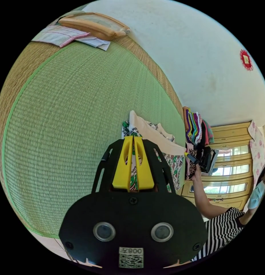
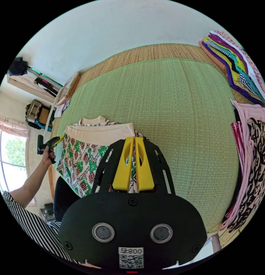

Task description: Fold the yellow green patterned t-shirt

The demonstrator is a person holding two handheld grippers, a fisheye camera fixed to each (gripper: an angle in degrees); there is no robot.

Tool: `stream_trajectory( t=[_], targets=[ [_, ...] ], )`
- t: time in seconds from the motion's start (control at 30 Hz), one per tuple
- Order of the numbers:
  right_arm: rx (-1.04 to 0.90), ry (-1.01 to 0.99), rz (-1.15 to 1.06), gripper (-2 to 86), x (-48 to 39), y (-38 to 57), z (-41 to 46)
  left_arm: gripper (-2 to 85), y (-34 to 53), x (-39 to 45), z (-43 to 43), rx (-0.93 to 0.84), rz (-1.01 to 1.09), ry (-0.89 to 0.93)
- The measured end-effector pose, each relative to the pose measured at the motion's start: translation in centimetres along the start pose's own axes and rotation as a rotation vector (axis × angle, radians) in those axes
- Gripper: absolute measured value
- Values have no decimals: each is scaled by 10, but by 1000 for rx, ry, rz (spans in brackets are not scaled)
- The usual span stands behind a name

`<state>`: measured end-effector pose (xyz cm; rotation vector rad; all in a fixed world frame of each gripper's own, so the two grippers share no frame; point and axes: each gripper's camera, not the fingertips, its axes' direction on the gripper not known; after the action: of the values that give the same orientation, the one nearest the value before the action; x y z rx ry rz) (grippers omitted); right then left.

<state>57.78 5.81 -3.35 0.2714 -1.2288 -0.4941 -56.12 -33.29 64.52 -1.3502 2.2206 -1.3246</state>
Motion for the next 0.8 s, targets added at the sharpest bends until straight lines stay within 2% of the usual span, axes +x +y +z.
stream_trajectory(
  t=[0.13,0.33,0.53,0.67,0.8],
  targets=[
    [-56,-35,62,7,14,2,36,31,5,10,20,9,-30,-39],
    [-19,40,72,17,10,17,53,62,25,48,33,95,57,-48],
    [68,-18,-1,31,-27,37,64,62,28,108,90,-19,239,-99],
    [4,103,-136,19,-80,32,104,58,22,138,131,-68,301,-183],
    [-45,147,-148,9,-92,27,141,39,21,151,157,-99,318,-275]
  ],
)
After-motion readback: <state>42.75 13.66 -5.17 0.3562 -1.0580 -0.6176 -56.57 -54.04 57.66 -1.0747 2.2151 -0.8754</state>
